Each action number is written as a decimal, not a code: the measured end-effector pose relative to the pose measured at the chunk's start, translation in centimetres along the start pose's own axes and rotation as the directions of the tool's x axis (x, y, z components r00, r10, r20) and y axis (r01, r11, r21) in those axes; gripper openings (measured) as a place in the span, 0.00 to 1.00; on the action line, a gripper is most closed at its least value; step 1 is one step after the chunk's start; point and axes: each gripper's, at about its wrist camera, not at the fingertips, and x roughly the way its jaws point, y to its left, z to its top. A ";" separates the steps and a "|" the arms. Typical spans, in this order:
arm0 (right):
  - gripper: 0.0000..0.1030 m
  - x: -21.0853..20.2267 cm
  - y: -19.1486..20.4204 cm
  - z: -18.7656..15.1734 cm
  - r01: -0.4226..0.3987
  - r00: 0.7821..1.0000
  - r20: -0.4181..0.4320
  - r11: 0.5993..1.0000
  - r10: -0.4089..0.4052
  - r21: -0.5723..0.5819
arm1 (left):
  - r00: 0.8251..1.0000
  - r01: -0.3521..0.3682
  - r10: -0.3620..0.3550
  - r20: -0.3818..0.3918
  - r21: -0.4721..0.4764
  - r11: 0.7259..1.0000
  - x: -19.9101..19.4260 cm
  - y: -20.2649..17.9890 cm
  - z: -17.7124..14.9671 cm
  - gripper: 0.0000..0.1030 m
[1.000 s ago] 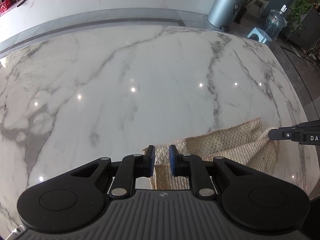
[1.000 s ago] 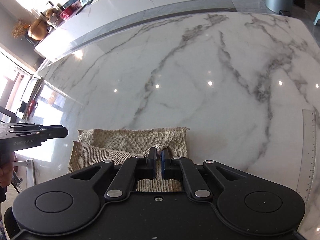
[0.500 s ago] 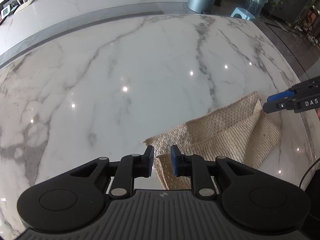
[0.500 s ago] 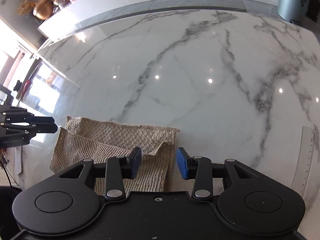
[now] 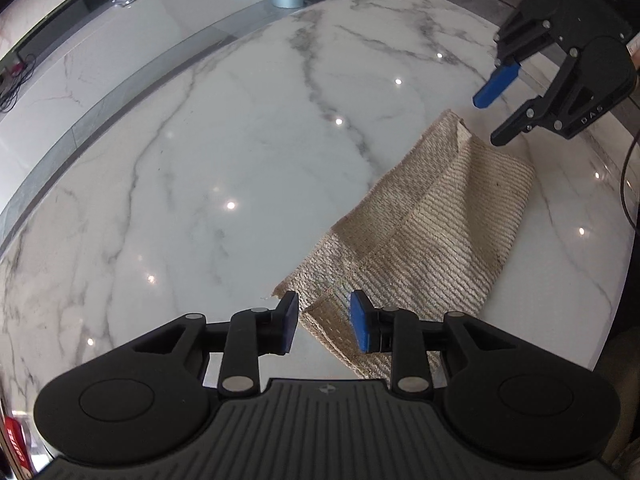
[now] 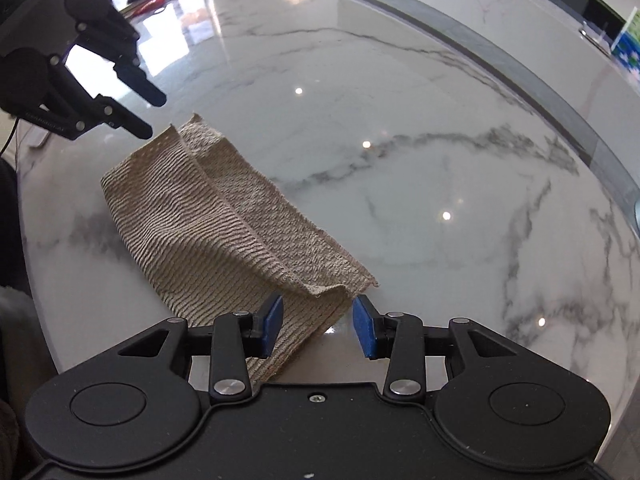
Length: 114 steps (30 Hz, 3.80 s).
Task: Fold towel
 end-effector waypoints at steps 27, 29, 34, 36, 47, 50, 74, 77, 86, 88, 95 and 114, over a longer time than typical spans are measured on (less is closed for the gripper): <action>0.36 3.2 1.6 3.4 -0.197 0.971 -0.223 0.826 0.089 -0.528 | 0.984 0.149 -0.089 -0.157 0.432 0.889 4.7 -1.5 1.5 0.26; 0.35 3.5 1.4 3.6 -0.203 0.968 -0.233 0.823 0.089 -0.530 | 0.981 0.163 -0.101 -0.163 0.430 0.888 4.8 -1.2 1.6 0.26; 0.13 4.0 1.1 3.7 -0.204 0.966 -0.247 0.823 0.081 -0.530 | 0.977 0.187 -0.123 -0.174 0.427 0.885 5.0 -0.8 1.5 0.24; 0.08 3.9 1.1 3.8 -0.200 0.967 -0.241 0.823 0.080 -0.532 | 0.976 0.190 -0.124 -0.177 0.429 0.883 5.1 -0.8 1.5 0.19; 0.07 1.5 1.4 4.0 -0.235 0.965 -0.223 0.821 0.135 -0.521 | 0.978 0.184 -0.122 -0.168 0.432 0.883 4.6 -0.7 0.9 0.04; 0.07 0.5 1.8 4.1 -0.233 0.967 -0.217 0.813 0.135 -0.533 | 0.984 0.171 -0.128 -0.123 0.455 0.874 3.9 -0.7 0.8 0.07; 0.04 -4.3 2.9 5.0 -0.267 0.964 -0.164 0.792 0.211 -0.549 | 0.977 0.209 -0.148 -0.154 0.535 0.819 5.1 -2.5 2.8 0.28; 0.12 -2.9 3.0 4.5 -0.256 0.966 -0.183 0.771 0.182 -0.583 | 0.977 0.206 -0.143 -0.157 0.541 0.815 4.9 -2.5 2.9 0.28; 0.24 1.9 1.8 4.4 -0.249 0.963 -0.234 0.771 0.134 -0.585 | 0.976 0.209 -0.137 -0.171 0.531 0.821 5.3 -1.8 2.5 0.28; 0.24 2.6 1.6 4.2 -0.250 0.961 -0.248 0.767 0.122 -0.591 | 0.975 0.209 -0.137 -0.173 0.527 0.824 5.5 -1.5 2.3 0.28; 0.24 4.4 0.9 3.5 -0.243 0.959 -0.267 0.774 0.099 -0.585 | 0.972 0.225 -0.156 -0.177 0.491 0.841 5.8 -0.5 2.0 0.28; 0.00 -3.3 4.1 2.5 -0.261 0.965 -0.161 0.702 0.208 -0.662 | 0.981 0.181 -0.130 -0.142 0.441 0.879 5.6 -0.3 1.6 0.36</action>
